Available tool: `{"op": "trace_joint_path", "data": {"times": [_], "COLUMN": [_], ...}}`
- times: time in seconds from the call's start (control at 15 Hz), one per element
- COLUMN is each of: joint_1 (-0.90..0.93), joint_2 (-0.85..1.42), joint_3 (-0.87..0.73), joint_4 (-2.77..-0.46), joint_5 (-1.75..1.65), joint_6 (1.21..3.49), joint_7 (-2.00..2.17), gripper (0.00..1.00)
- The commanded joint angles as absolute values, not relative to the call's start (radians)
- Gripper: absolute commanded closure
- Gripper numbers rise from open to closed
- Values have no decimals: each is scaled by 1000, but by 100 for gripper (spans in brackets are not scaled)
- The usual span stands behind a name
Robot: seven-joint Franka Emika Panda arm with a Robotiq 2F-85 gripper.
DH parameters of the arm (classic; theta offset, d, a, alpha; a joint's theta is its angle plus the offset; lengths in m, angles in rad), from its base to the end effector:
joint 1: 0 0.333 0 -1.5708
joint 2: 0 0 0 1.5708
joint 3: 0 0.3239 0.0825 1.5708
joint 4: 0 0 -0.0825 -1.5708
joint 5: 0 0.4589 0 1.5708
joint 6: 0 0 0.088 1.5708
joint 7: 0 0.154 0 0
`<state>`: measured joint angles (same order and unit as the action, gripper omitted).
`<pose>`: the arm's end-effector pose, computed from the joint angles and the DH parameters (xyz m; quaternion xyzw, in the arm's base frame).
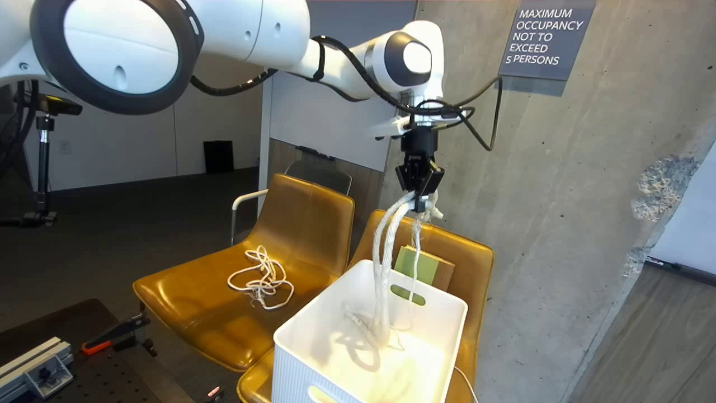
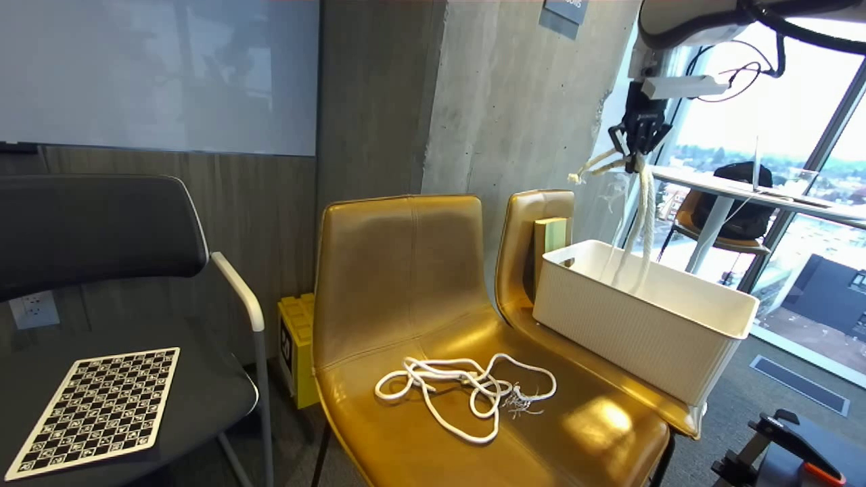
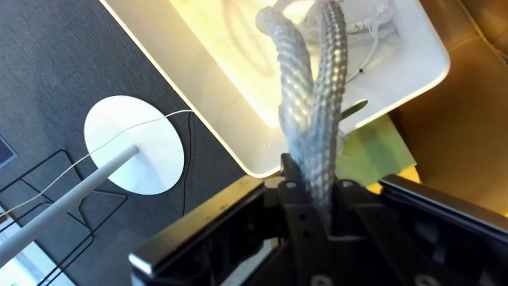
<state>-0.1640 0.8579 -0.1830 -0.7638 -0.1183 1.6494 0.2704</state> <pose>0.8167 -0.2473 0.3999 0.9550 -0.2670 0.0168 0.1278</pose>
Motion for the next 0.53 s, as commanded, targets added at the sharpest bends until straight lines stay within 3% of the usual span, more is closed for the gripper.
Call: {"op": "trace_joint_path", "data": {"times": [0.0,0.47], "joint_1": [-153,-175], "joint_2": [809,762], "joint_3": [-189,-215], "joint_4": [-981,-1374], "joint_5": [-155,-236], "joint_6": [1750,1985], "joint_7": [229,209], "gripper": [97,97]}}
